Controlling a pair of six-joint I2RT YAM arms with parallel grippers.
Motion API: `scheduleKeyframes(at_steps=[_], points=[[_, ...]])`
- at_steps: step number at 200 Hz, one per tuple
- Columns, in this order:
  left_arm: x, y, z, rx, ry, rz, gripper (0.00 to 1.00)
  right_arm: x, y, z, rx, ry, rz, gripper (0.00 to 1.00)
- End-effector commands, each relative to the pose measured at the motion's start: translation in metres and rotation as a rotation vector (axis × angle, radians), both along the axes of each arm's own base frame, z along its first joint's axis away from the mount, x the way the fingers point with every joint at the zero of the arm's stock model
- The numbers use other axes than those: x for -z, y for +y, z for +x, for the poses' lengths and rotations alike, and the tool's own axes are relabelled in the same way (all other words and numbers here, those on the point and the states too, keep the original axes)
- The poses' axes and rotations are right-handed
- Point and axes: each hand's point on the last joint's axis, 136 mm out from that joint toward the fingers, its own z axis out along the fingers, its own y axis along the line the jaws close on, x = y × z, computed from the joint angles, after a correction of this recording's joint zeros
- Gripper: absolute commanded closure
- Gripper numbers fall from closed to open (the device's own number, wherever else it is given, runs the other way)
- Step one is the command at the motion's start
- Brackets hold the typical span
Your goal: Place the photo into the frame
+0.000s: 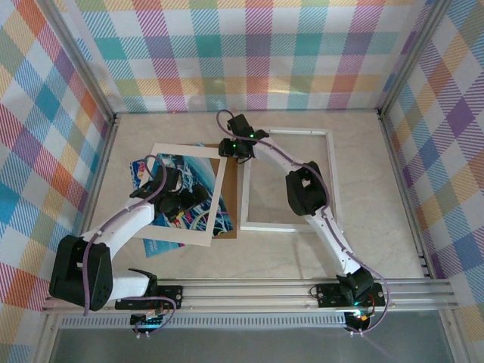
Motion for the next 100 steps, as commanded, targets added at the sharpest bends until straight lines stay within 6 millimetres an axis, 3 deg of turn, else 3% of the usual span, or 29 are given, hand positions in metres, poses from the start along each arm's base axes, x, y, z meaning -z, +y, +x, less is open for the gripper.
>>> scheduleKeyframes(at_steps=[1,23,50,66,84,100], points=[[0.017,0.005,-0.021,0.009,0.070,0.018,0.00,-0.061,-0.009,-0.044,-0.065,0.064,0.016,0.57],[0.025,0.007,-0.022,-0.008,0.070,0.018,0.00,-0.068,-0.015,-0.090,-0.089,0.099,0.005,0.57],[0.032,0.010,-0.023,-0.014,0.087,0.034,0.00,-0.062,-0.025,-0.147,-0.107,0.182,-0.006,0.59],[0.035,0.011,-0.025,-0.016,0.093,0.041,0.00,-0.057,-0.018,-0.178,-0.136,0.239,0.012,0.61],[0.039,0.011,-0.027,-0.020,0.095,0.035,0.00,-0.048,-0.005,-0.199,-0.164,0.282,0.023,0.62],[0.045,0.011,-0.031,-0.023,0.104,0.028,0.00,-0.040,0.008,-0.206,-0.165,0.303,0.038,0.63]])
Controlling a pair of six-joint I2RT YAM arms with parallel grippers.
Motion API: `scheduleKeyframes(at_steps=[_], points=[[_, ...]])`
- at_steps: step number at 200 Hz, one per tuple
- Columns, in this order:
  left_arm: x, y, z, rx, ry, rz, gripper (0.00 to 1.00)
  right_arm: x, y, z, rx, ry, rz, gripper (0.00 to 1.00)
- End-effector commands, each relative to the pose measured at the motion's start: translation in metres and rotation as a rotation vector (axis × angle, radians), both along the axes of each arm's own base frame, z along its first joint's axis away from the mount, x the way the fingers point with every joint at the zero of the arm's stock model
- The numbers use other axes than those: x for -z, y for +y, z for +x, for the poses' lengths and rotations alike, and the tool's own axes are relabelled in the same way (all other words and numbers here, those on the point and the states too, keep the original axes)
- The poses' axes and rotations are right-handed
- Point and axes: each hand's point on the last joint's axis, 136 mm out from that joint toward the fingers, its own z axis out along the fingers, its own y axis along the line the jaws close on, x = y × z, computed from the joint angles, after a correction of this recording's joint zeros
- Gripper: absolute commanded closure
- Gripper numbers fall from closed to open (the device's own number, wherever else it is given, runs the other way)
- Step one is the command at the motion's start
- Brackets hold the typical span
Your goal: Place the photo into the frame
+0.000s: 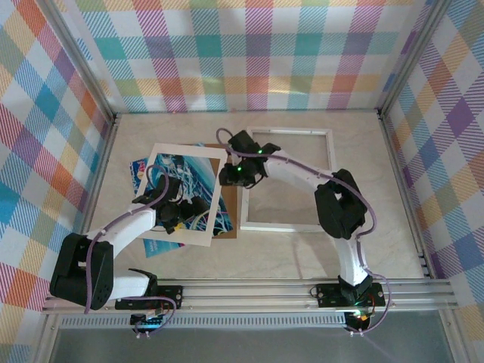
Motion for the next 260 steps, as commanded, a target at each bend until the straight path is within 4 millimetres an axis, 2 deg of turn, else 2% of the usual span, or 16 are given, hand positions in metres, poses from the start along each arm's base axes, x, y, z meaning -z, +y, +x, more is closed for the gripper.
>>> scheduleKeyframes(at_steps=[1,38,100,131,160,177,197,221,225,241,260], points=[[0.011,0.003,-0.006,-0.021,0.019,0.001,0.00,0.022,0.017,-0.018,0.003,0.088,0.022,0.63],[0.019,0.005,-0.014,-0.027,0.014,-0.004,0.00,0.041,0.033,-0.005,0.064,0.084,0.021,0.65],[0.031,0.007,-0.022,-0.016,0.035,0.005,0.00,0.063,0.031,0.029,0.143,-0.004,-0.056,0.66],[0.033,0.006,-0.022,-0.011,0.041,0.004,0.00,0.075,0.038,0.035,0.150,-0.004,-0.060,0.66],[0.033,0.006,-0.023,-0.007,0.041,0.004,0.00,0.088,0.031,0.038,0.178,-0.002,-0.109,0.66],[0.033,0.006,-0.022,-0.009,0.037,-0.002,0.00,0.090,0.021,0.040,0.208,-0.020,-0.147,0.65],[0.034,0.004,-0.023,-0.012,0.042,-0.013,0.00,0.090,0.020,0.042,0.217,-0.031,-0.153,0.63],[0.036,0.003,-0.025,-0.007,0.051,-0.016,0.00,0.096,0.033,0.038,0.190,-0.002,-0.131,0.60],[0.033,0.001,-0.018,-0.007,0.022,-0.027,0.00,0.098,0.036,0.037,0.188,0.007,-0.125,0.60],[0.034,0.000,-0.017,-0.003,0.021,-0.033,0.00,0.102,0.047,0.033,0.170,0.039,-0.089,0.59],[0.036,-0.001,-0.016,-0.003,0.022,-0.036,0.00,0.095,0.062,0.031,0.149,0.052,0.007,0.58]])
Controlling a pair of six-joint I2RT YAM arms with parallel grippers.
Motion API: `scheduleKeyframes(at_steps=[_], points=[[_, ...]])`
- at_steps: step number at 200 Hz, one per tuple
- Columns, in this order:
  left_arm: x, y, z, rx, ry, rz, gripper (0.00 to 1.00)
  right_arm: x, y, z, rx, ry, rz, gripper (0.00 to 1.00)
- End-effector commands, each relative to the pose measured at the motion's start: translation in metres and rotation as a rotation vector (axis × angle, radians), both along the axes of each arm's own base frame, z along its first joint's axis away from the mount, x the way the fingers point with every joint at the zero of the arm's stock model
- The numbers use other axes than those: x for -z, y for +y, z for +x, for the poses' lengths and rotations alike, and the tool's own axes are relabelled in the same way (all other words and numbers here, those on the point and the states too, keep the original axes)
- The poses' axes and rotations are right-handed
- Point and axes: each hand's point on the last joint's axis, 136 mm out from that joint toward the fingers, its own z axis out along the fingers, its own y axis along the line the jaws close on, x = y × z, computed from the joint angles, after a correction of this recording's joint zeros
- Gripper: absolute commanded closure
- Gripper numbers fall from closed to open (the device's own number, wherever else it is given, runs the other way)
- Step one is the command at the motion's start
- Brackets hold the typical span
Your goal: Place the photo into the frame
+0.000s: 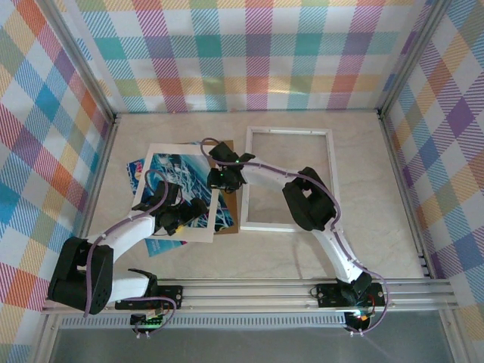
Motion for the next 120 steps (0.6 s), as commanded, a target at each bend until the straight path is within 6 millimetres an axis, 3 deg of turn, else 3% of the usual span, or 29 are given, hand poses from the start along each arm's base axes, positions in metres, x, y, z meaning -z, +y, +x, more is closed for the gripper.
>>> scheduleKeyframes(at_steps=[1,49,120], points=[[0.027,0.000,-0.018,0.013,0.087,-0.007,0.00,0.022,0.015,-0.015,-0.026,0.077,0.067,0.58],[0.029,-0.001,-0.016,0.020,0.088,-0.004,0.00,-0.020,0.029,-0.005,-0.017,0.044,0.301,0.58],[0.032,-0.001,-0.015,0.024,0.099,0.003,0.00,-0.050,0.036,0.001,-0.022,0.035,0.488,0.57]])
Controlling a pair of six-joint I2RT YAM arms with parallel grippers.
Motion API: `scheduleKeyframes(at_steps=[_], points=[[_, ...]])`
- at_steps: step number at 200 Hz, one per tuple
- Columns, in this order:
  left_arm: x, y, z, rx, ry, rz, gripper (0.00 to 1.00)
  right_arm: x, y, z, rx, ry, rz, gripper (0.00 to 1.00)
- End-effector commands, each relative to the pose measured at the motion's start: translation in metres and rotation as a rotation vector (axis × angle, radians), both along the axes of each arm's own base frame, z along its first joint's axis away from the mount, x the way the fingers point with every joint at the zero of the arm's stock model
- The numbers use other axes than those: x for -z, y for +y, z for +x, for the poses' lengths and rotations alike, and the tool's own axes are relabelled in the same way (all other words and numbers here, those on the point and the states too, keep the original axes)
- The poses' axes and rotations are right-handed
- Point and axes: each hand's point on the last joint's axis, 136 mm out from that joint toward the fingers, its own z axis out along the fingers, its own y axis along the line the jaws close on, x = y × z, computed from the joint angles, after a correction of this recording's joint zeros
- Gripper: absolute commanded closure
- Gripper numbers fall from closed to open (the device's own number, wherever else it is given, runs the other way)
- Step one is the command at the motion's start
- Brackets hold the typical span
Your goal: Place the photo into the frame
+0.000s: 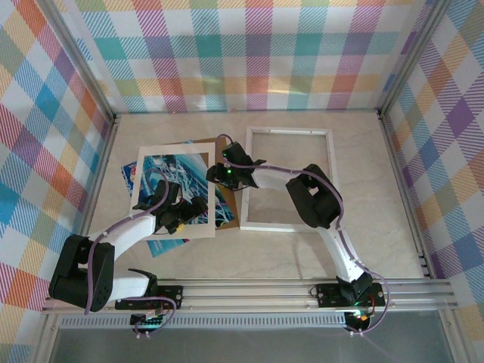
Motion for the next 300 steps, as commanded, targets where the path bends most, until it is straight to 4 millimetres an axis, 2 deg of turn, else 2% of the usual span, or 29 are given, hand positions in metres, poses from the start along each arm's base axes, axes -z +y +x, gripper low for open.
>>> scheduleKeyframes(at_steps=[1,53,68,92,106,120,137,151,186,215,241,244,258,300], points=[[0.028,0.001,-0.020,0.024,0.100,0.004,0.00,-0.039,0.021,-0.013,-0.061,-0.020,0.132,0.57],[0.028,0.000,-0.018,0.027,0.100,0.006,0.00,-0.038,0.019,-0.016,-0.054,-0.005,0.163,0.58],[0.028,0.001,-0.018,0.025,0.102,0.010,0.00,-0.027,0.009,-0.017,-0.025,0.025,0.097,0.59],[0.025,0.001,-0.016,0.018,0.097,0.011,0.00,-0.024,-0.010,-0.023,-0.004,0.022,-0.006,0.59],[0.016,-0.001,-0.012,0.017,0.080,-0.002,0.00,-0.025,-0.021,-0.031,-0.010,0.035,-0.060,0.59],[-0.001,0.000,-0.002,0.008,0.029,0.001,0.00,-0.028,-0.029,-0.042,-0.032,0.048,-0.100,0.59],[-0.016,0.009,-0.001,-0.021,0.007,0.006,0.00,-0.026,-0.036,-0.058,-0.067,0.079,-0.144,0.61],[-0.021,0.017,-0.003,-0.045,0.001,0.003,0.00,-0.023,-0.037,-0.067,-0.090,0.087,-0.168,0.62],[-0.006,0.021,-0.020,-0.053,0.059,-0.006,0.00,-0.014,-0.025,-0.077,-0.120,0.109,-0.179,0.64],[0.006,0.021,-0.023,-0.072,0.067,-0.025,0.00,-0.006,-0.014,-0.077,-0.134,0.108,-0.208,0.64],[0.014,0.020,-0.025,-0.072,0.086,-0.025,0.00,0.009,-0.016,-0.077,-0.118,0.136,-0.240,0.64],[0.012,0.019,-0.019,-0.071,0.060,-0.033,0.00,0.009,-0.015,-0.076,-0.117,0.135,-0.243,0.64],[0.015,0.018,-0.020,-0.071,0.062,-0.038,0.00,0.016,-0.017,-0.075,-0.114,0.142,-0.278,0.64],[0.021,0.017,-0.024,-0.071,0.077,-0.048,0.00,0.025,-0.023,-0.075,-0.096,0.129,-0.368,0.63]])
